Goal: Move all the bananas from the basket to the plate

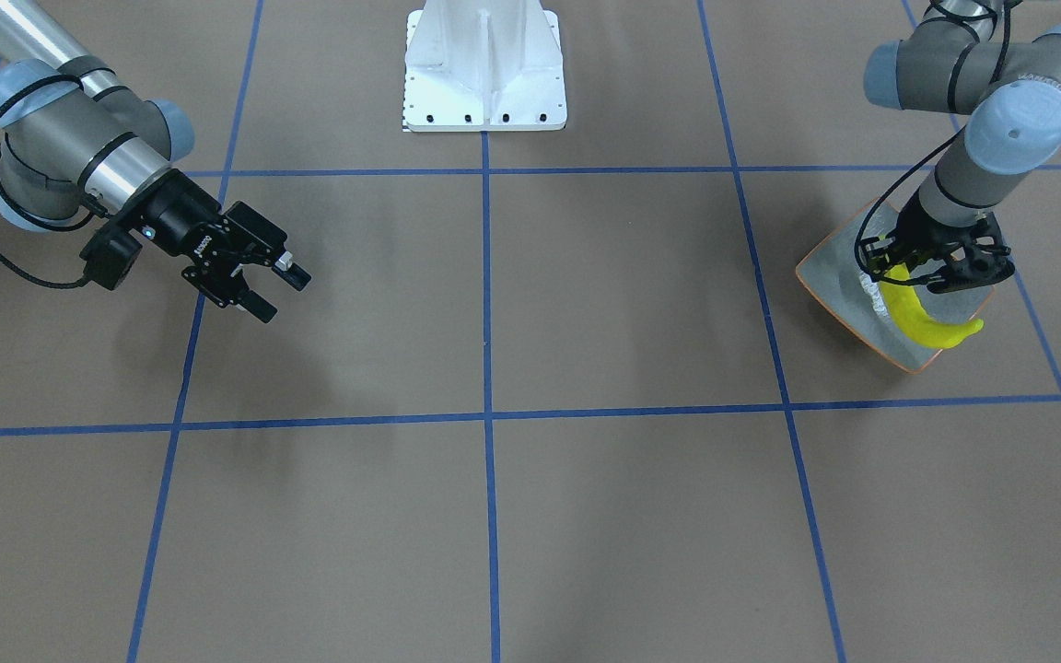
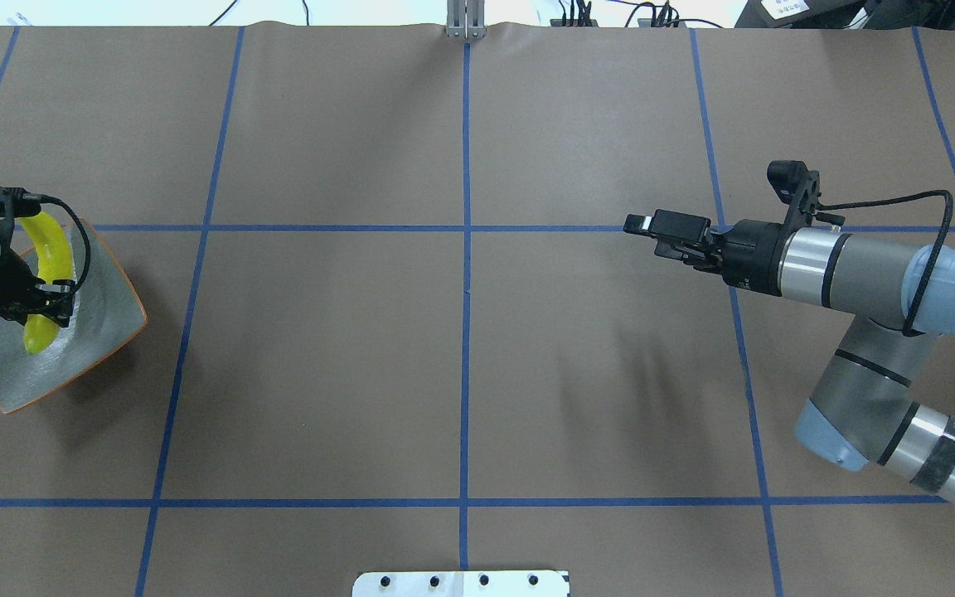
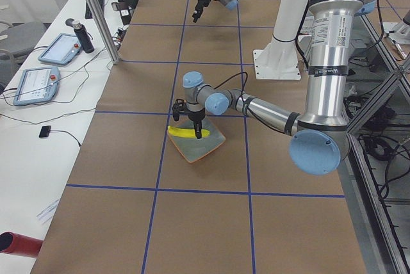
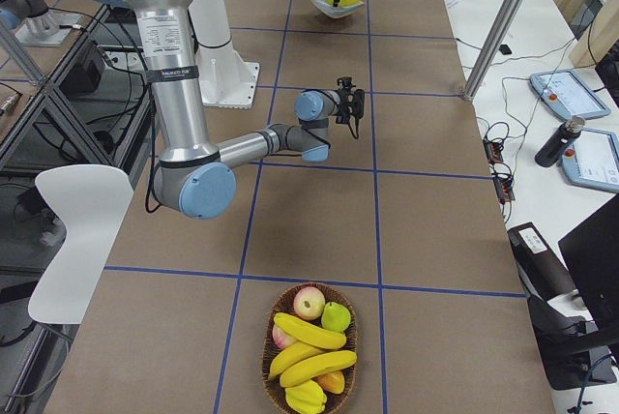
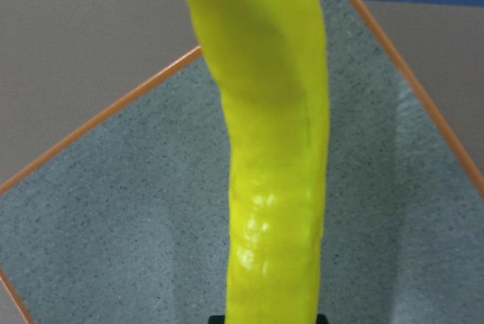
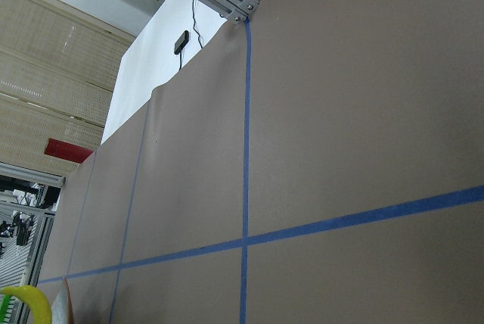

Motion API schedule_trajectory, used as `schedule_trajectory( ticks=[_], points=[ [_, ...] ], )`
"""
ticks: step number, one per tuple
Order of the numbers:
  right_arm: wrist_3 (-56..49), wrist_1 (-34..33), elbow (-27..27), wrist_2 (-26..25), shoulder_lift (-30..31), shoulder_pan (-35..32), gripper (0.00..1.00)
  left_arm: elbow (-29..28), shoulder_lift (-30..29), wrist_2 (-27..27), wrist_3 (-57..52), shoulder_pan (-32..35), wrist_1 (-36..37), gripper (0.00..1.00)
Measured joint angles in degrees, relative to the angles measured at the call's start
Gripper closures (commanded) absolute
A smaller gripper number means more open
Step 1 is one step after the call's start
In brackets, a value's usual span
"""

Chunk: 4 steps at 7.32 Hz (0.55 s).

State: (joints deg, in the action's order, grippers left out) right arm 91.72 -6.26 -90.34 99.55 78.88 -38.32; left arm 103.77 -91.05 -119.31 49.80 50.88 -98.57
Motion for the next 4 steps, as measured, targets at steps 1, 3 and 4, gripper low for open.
schedule_trajectory(
  ticks=[1,3,4],
  points=[
    [0.02,-0.02,0.02,-0.35,-0.17,0.04,0.00,-0.21,0.11,-0.05,-0.36,0.04,0.02,1.00],
    [0.09,0.01,0.00,-0.63,-0.35,0.09,0.00,-0.29,0.35,-0.12,-0.56,0.08,0.02,0.32],
    [0.11,0.01,-0.01,-0.66,-0.37,0.08,0.00,-0.30,0.40,-0.13,-0.57,0.08,-0.05,0.00]
  ],
)
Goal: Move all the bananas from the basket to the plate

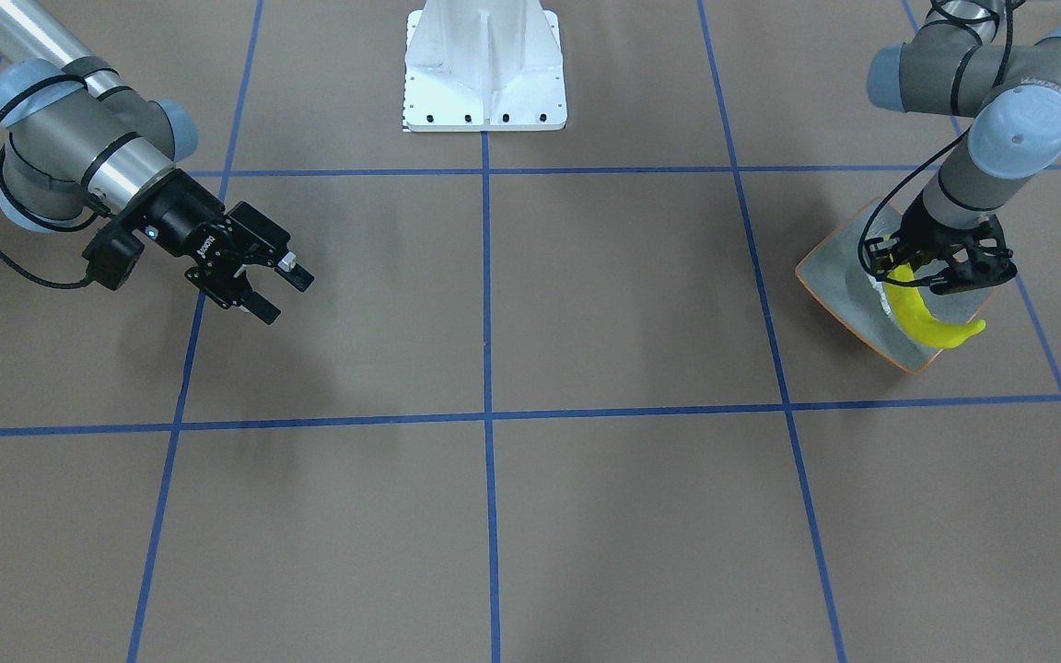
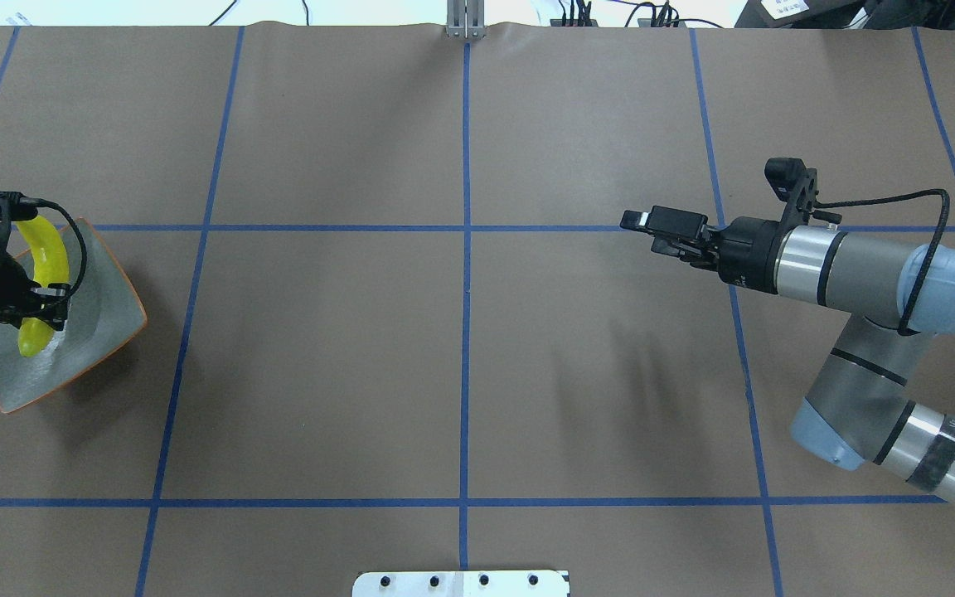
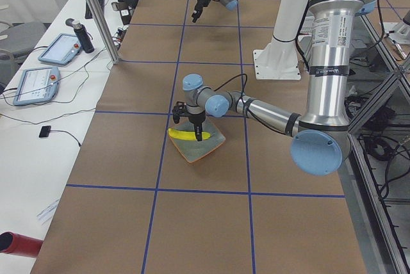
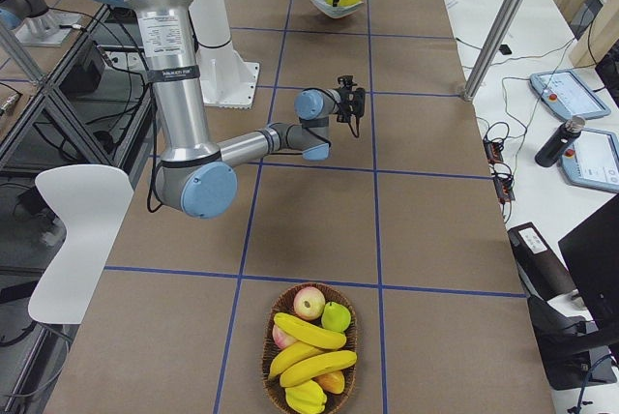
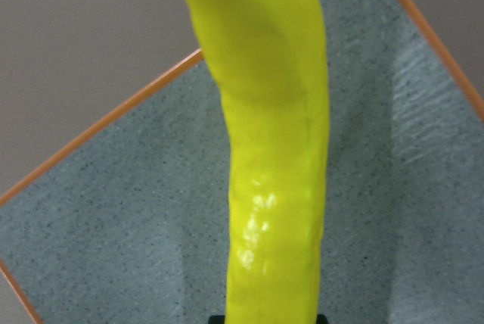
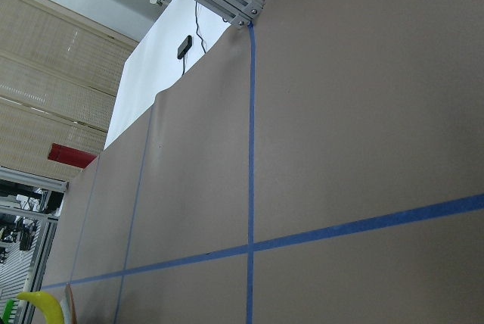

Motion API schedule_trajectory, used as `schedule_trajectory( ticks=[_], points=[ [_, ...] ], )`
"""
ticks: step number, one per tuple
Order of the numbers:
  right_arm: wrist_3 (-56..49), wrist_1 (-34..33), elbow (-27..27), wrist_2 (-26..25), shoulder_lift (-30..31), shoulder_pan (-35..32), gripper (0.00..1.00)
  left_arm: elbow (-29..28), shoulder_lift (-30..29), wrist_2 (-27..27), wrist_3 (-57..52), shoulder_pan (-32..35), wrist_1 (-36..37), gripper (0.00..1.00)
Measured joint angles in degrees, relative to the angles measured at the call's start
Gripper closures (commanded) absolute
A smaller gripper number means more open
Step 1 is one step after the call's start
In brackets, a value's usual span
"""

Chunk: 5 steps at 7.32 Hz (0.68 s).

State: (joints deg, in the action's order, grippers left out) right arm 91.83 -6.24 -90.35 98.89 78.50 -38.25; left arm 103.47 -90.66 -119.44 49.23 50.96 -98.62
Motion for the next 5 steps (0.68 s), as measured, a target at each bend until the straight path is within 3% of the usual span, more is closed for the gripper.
schedule_trajectory(
  ticks=[5],
  points=[
    [0.56,0.16,-0.59,0.04,0.27,-0.28,0.00,5.02,0.12,-2.50,0.26,0.18,-0.27,0.00]
  ],
)
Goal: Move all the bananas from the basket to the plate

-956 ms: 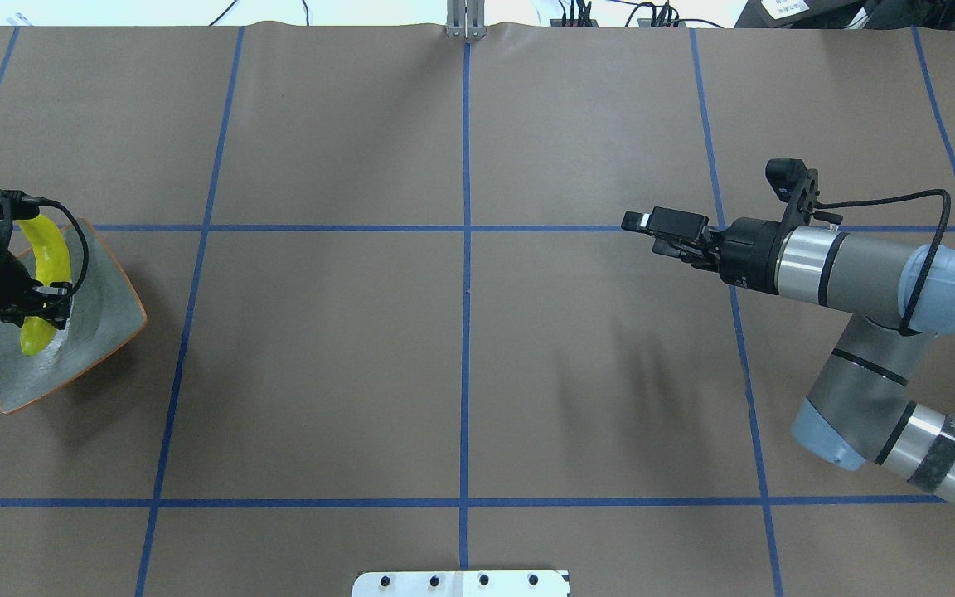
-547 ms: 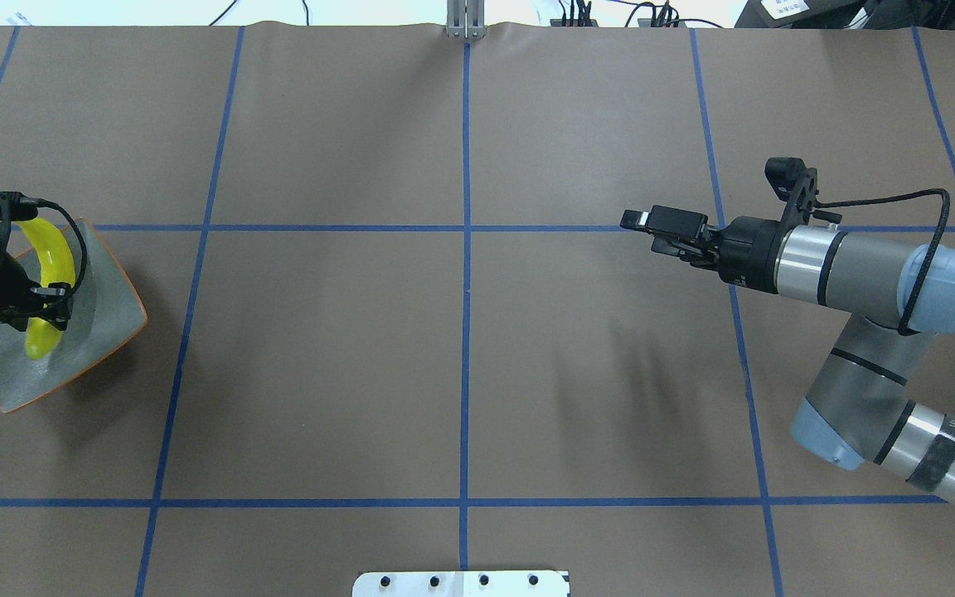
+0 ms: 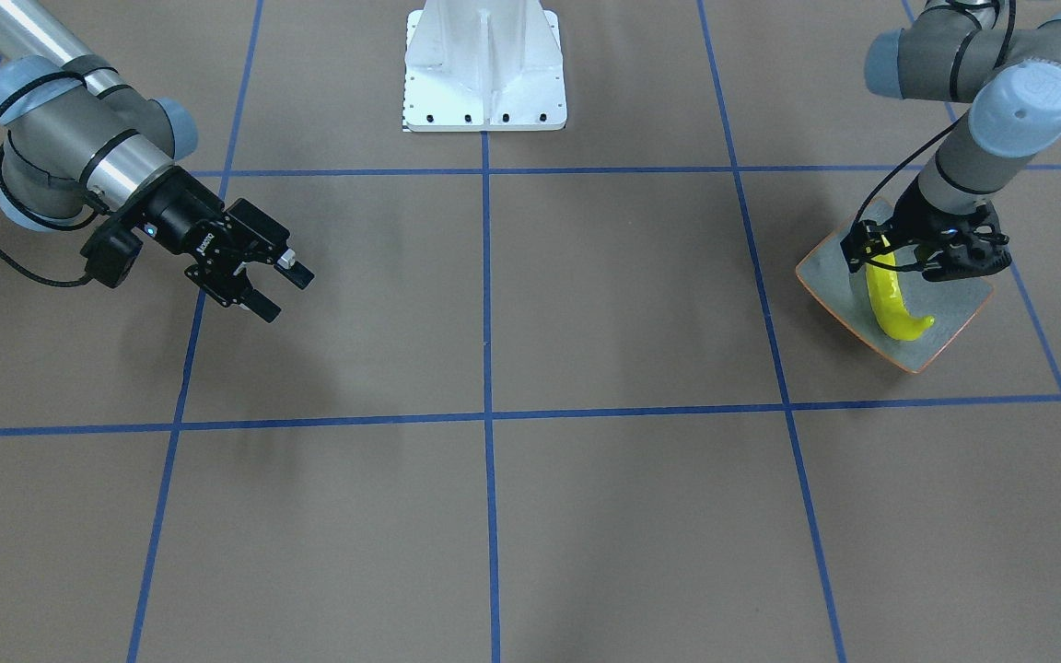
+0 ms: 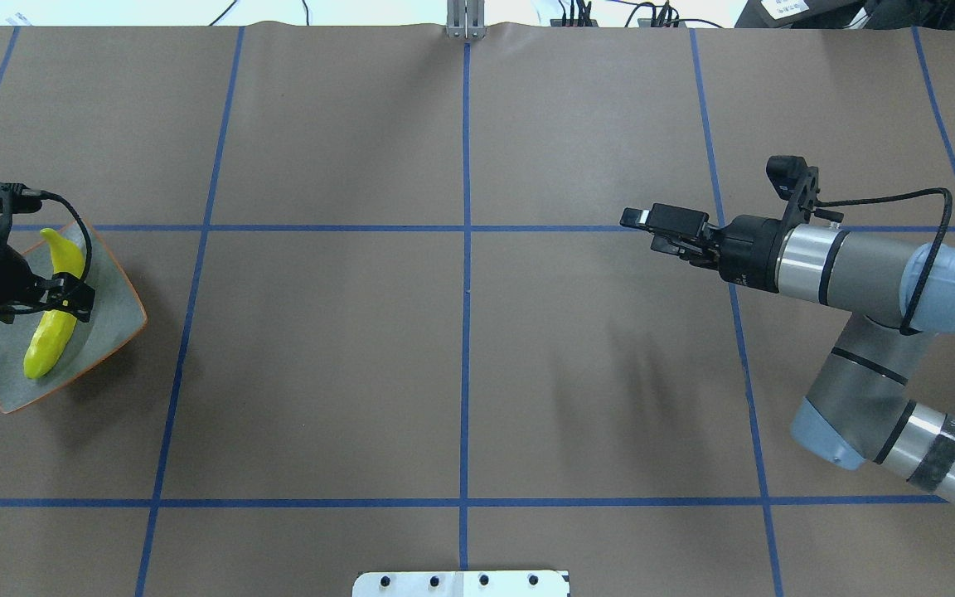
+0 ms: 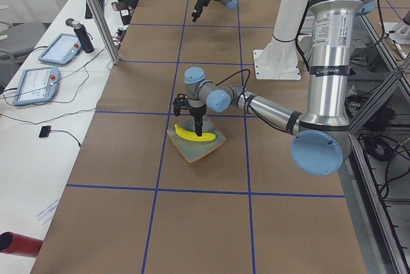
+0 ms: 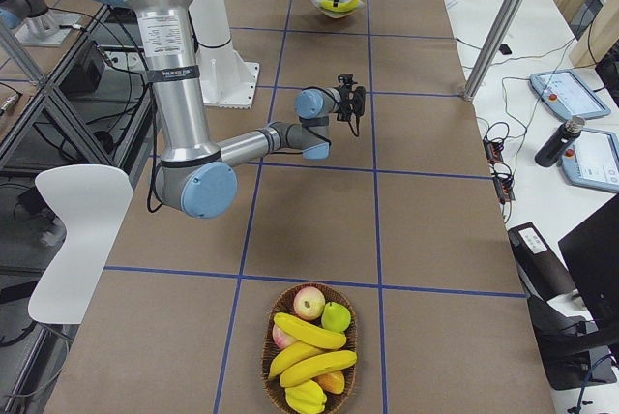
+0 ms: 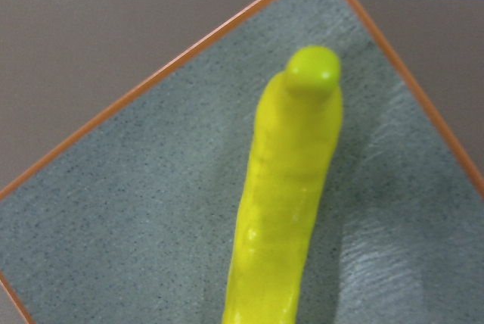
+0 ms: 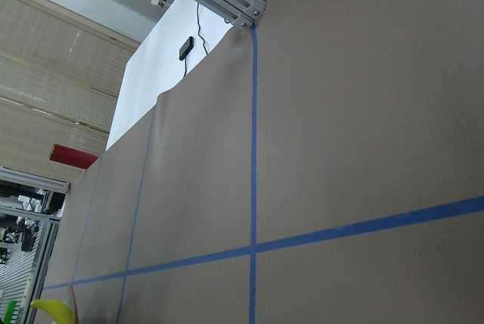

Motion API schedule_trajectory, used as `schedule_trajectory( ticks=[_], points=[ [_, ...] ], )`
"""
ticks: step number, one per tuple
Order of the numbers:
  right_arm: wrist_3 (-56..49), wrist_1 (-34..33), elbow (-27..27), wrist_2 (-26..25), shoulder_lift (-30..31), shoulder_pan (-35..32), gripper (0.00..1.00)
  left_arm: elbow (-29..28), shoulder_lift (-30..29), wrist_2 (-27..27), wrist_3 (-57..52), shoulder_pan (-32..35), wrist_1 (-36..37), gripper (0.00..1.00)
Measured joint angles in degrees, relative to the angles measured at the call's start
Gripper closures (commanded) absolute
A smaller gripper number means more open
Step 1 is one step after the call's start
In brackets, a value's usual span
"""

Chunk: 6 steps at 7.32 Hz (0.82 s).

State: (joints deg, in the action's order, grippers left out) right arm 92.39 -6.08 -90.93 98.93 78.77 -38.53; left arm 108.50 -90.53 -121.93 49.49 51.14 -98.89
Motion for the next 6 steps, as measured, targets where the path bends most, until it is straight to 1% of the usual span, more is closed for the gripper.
schedule_trajectory(
  ticks=[1,2,3,4,5,6],
  points=[
    [0.01,0.06,-0.56,0.33,1.35,-0.47,0.00,2.90,-0.02,-1.97,0.55,0.05,0.01,0.00],
    [-0.36,0.09,-1.38,1.68,3.80,-1.73,0.00,5.23,-0.42,-2.94,1.43,0.00,-0.04,0.00],
    [-1.26,0.03,-1.87,5.02,6.54,-4.82,0.00,6.45,-1.37,-3.15,2.80,-0.18,-0.16,0.00],
    [-3.64,-0.24,-1.86,9.76,9.32,-9.36,0.00,6.85,-2.46,-3.06,3.87,-0.33,-0.21,0.00],
    [-7.90,-1.39,-1.59,14.96,12.18,-14.81,0.00,6.93,-3.34,-3.08,4.41,-0.41,-0.24,0.00],
    [-13.07,-4.00,-1.38,19.61,14.87,-20.58,0.00,6.85,-3.80,-3.18,4.67,-0.46,-0.27,0.00]
  ],
)
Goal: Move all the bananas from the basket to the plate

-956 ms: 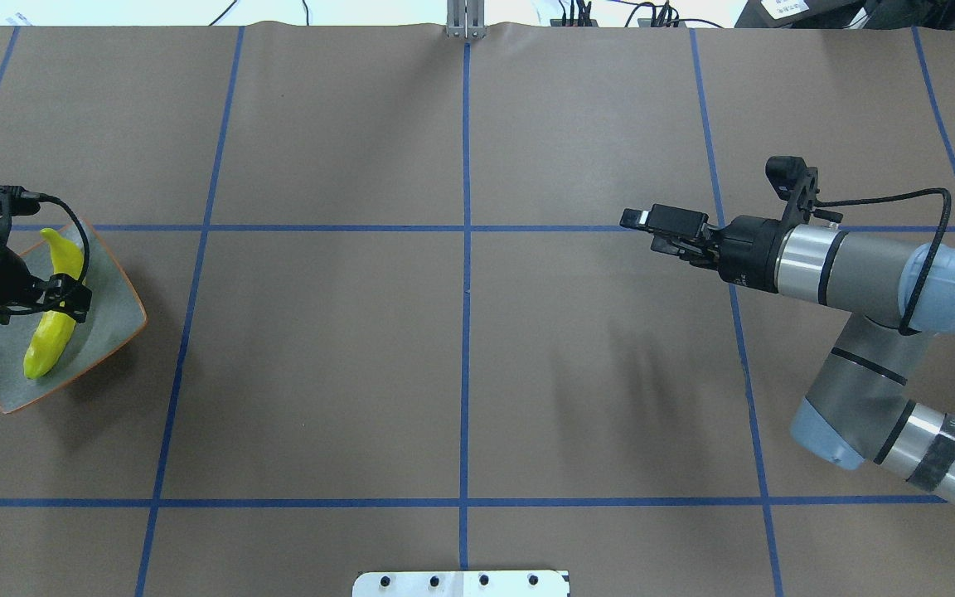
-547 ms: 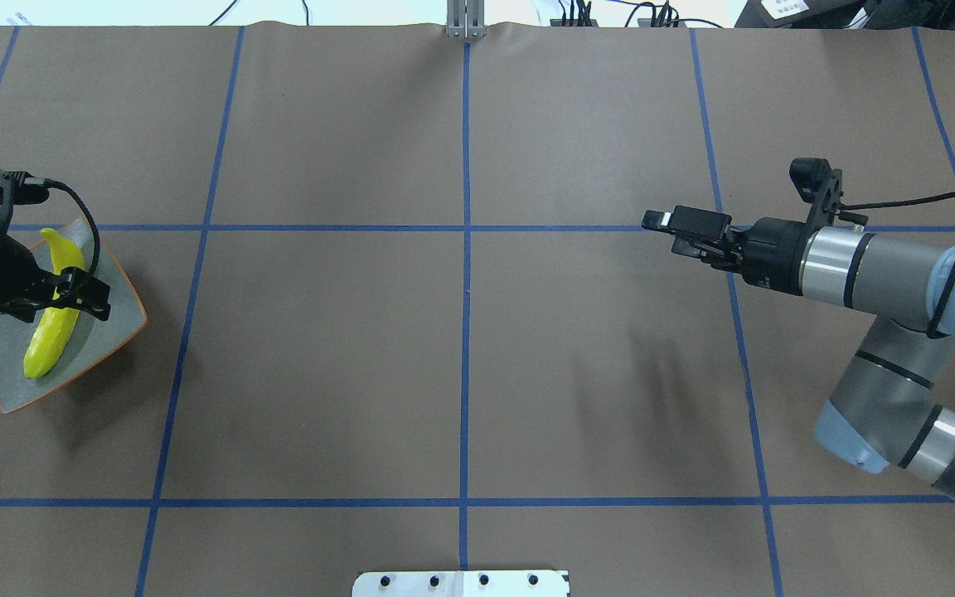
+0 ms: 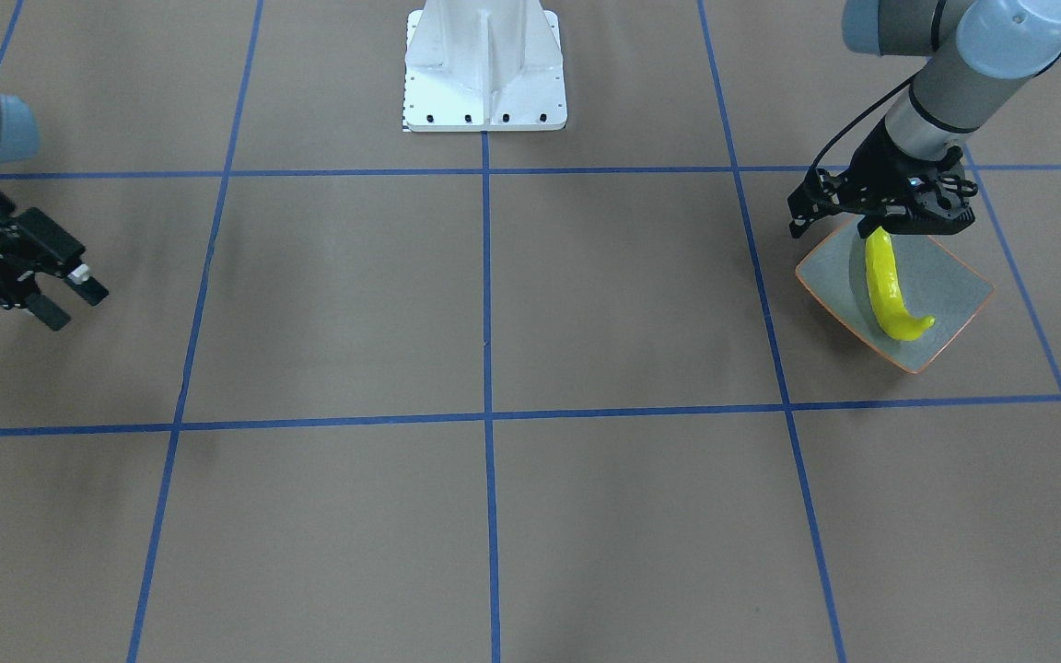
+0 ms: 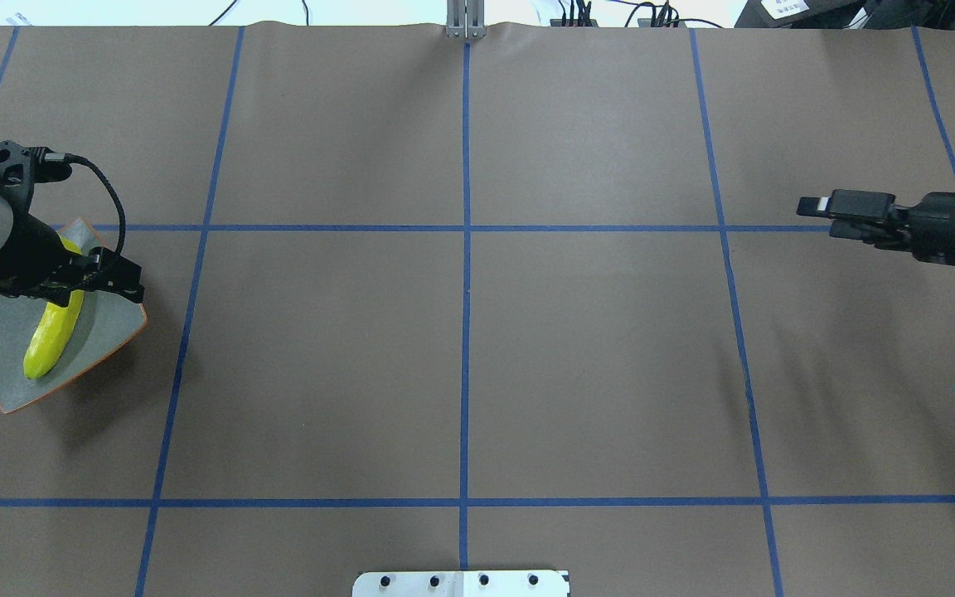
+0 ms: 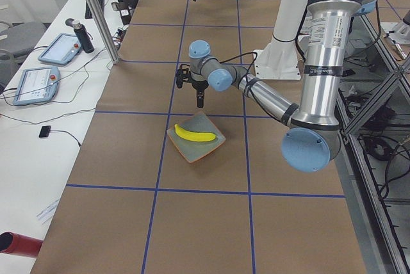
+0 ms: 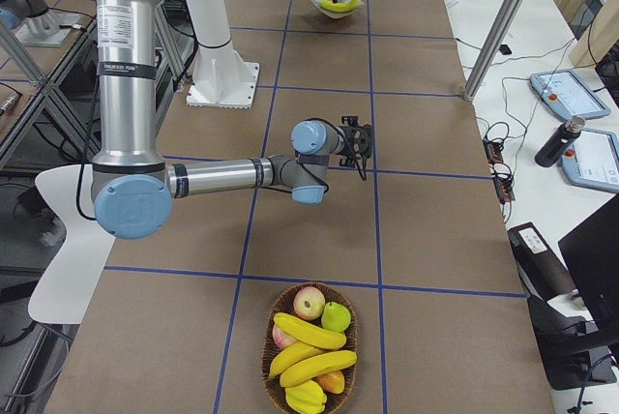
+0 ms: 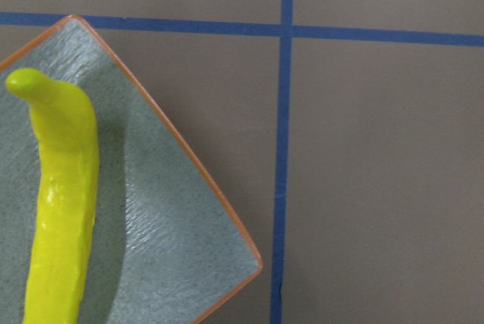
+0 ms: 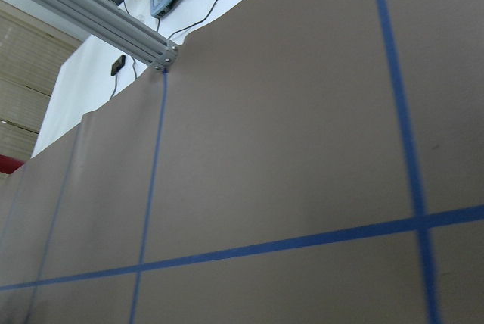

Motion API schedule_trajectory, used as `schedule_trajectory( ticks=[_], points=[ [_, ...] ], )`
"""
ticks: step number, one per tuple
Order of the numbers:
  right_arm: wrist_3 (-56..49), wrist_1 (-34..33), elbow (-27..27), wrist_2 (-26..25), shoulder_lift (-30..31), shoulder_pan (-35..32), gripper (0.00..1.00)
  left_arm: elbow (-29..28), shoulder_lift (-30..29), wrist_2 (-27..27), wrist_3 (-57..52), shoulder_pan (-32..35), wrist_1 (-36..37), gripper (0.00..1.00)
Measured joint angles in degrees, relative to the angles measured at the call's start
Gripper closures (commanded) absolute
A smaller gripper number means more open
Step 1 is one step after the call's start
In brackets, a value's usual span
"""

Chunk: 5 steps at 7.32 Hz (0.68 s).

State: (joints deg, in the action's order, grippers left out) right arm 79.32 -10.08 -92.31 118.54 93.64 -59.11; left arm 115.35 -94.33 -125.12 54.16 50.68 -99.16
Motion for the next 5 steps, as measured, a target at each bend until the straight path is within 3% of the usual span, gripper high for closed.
schedule_trajectory(
  ticks=[4,5],
  points=[
    [-31.77,-16.45,0.20,12.75,10.04,-23.12,0.00,-0.39,-1.83,-0.21,1.02,-0.35,-0.12,0.00],
    [-40.72,-20.81,0.31,13.98,12.41,-27.72,0.00,-0.59,-2.54,-0.16,2.35,-0.84,-0.14,0.00]
  ],
)
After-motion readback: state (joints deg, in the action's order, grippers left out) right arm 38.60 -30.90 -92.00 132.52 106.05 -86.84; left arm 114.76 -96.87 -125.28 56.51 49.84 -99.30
